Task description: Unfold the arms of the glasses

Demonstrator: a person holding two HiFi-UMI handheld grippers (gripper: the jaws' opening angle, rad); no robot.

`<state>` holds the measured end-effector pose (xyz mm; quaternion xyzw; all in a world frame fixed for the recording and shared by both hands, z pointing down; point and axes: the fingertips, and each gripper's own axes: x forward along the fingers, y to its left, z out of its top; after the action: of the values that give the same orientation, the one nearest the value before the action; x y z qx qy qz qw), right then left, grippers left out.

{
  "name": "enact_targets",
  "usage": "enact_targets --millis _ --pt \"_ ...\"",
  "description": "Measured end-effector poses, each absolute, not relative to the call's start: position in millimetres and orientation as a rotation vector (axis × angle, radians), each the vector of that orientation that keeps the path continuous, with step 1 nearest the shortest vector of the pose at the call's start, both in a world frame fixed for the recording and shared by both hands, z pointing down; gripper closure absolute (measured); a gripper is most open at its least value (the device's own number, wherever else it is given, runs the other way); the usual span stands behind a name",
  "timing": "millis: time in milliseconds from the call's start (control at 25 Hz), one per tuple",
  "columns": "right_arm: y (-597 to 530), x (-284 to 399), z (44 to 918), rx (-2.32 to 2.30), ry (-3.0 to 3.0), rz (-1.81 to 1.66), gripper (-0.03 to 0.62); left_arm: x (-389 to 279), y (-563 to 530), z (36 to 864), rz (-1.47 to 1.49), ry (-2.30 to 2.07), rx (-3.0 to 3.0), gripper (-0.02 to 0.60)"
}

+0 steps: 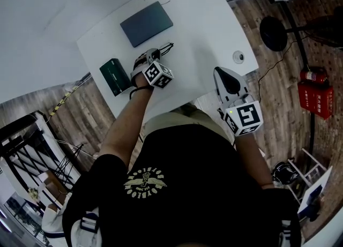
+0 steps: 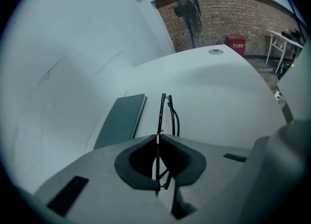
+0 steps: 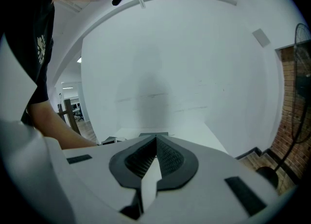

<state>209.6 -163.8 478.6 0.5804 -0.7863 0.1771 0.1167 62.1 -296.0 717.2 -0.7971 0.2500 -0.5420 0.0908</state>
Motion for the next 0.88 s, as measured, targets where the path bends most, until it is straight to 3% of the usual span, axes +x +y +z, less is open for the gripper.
enact_targets --millis 880 --pt "-159.2 189.2 436.1 1.608 -2.451 0.368 0.594 41.9 -275.4 589.2 -1.004 1.327 -2.945 0.561"
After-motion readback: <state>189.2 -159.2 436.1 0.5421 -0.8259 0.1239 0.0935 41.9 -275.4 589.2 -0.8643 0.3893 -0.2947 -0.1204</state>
